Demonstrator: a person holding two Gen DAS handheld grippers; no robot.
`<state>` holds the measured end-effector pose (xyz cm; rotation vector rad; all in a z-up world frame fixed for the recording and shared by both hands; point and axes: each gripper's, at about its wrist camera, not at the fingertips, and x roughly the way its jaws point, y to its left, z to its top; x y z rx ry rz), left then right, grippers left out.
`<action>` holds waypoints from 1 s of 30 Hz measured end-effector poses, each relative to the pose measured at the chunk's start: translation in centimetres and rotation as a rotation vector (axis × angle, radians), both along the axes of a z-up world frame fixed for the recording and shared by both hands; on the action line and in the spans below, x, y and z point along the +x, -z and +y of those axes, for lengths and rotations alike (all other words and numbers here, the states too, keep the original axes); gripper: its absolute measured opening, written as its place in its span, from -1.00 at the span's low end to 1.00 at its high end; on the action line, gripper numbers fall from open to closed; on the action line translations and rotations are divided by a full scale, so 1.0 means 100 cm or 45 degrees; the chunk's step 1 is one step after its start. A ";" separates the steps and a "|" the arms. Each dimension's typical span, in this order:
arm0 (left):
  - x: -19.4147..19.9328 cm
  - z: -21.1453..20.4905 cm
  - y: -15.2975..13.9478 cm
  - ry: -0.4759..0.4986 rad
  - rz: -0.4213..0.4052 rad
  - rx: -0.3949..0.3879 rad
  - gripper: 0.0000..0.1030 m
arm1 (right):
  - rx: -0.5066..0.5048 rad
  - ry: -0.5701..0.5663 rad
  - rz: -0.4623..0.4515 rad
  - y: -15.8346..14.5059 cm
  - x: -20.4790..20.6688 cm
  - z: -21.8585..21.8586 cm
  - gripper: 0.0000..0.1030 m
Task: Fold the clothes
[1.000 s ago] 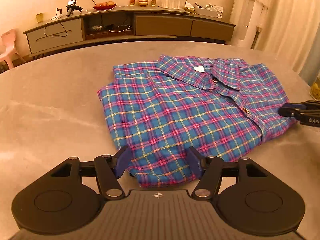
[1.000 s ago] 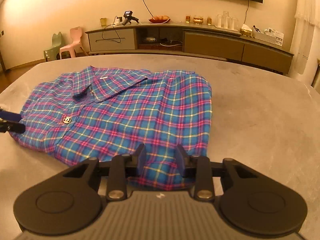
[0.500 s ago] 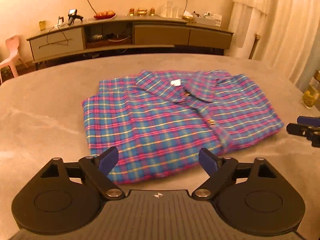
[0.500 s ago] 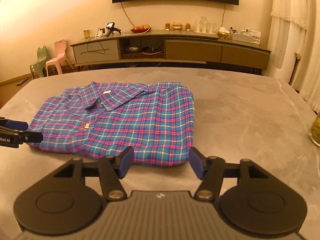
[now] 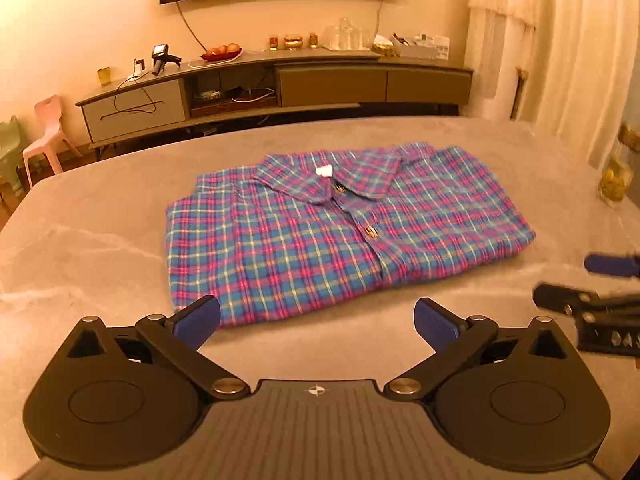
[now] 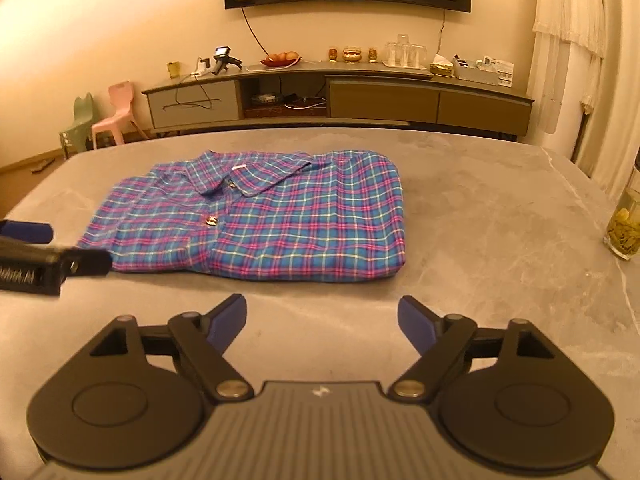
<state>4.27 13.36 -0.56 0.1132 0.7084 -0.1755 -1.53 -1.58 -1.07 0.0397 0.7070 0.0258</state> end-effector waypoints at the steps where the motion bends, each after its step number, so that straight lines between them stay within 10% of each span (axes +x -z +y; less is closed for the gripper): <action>1: -0.002 -0.001 0.000 0.004 -0.005 0.002 0.98 | -0.007 0.010 0.005 0.001 0.002 0.000 0.71; 30: -0.015 0.005 -0.008 -0.076 -0.106 -0.090 0.98 | -0.046 -0.021 0.044 0.011 0.019 0.030 0.77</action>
